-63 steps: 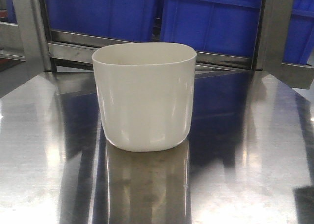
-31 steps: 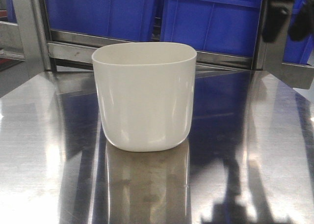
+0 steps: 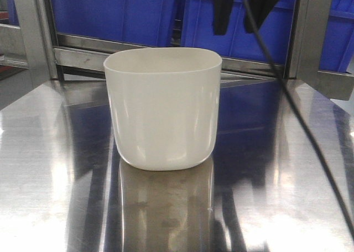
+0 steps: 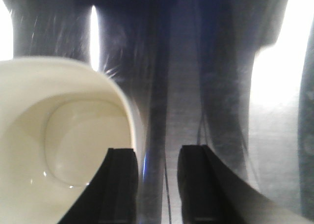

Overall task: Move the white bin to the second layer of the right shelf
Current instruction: 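Lower the right gripper onto the rim of the white bin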

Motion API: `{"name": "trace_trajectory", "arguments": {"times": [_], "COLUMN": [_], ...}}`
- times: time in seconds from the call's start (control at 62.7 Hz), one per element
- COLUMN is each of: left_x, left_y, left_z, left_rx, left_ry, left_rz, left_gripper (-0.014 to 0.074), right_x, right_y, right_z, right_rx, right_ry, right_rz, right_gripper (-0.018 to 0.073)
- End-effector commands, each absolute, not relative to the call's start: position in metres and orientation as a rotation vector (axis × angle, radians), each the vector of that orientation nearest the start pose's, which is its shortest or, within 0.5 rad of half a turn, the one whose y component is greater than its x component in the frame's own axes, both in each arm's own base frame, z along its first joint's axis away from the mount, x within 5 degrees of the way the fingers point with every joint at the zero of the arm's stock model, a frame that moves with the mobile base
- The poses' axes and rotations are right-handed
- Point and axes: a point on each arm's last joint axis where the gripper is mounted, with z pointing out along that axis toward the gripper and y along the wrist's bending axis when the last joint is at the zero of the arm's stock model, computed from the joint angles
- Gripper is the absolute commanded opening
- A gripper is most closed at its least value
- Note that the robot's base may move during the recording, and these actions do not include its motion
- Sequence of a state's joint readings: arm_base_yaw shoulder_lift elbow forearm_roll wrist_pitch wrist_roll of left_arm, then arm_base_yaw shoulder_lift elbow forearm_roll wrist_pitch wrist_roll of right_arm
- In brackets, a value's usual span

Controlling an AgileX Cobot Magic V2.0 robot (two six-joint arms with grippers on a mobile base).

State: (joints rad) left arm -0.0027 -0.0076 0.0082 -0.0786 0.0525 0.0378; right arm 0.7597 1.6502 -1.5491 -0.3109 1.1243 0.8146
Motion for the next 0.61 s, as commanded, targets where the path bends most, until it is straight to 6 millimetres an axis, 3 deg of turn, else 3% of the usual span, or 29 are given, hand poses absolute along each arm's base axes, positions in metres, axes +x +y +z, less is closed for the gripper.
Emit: {"name": "trace_trajectory", "arguments": {"times": [0.0,0.335,0.59], "left_x": [0.056,0.056,0.056], "left_y": [0.000,0.000,0.000], "left_z": [0.205,0.205,0.205], "left_rx": [-0.038,-0.038,-0.038], "left_ry": [1.466,1.466,1.466], "left_rz": [-0.041,-0.041,-0.041], "left_gripper": [0.0085,0.0085,0.0085], "right_x": [0.268,0.272,0.282], "right_y": [0.222,0.228,0.235], "right_z": [0.363,0.358,0.342], "right_rx": [-0.030,-0.050,-0.061], "right_ry": [2.544,2.526,2.547], "right_rz": [0.172,0.194,0.161], "right_gripper": [0.0319,0.0319,0.0319]}}
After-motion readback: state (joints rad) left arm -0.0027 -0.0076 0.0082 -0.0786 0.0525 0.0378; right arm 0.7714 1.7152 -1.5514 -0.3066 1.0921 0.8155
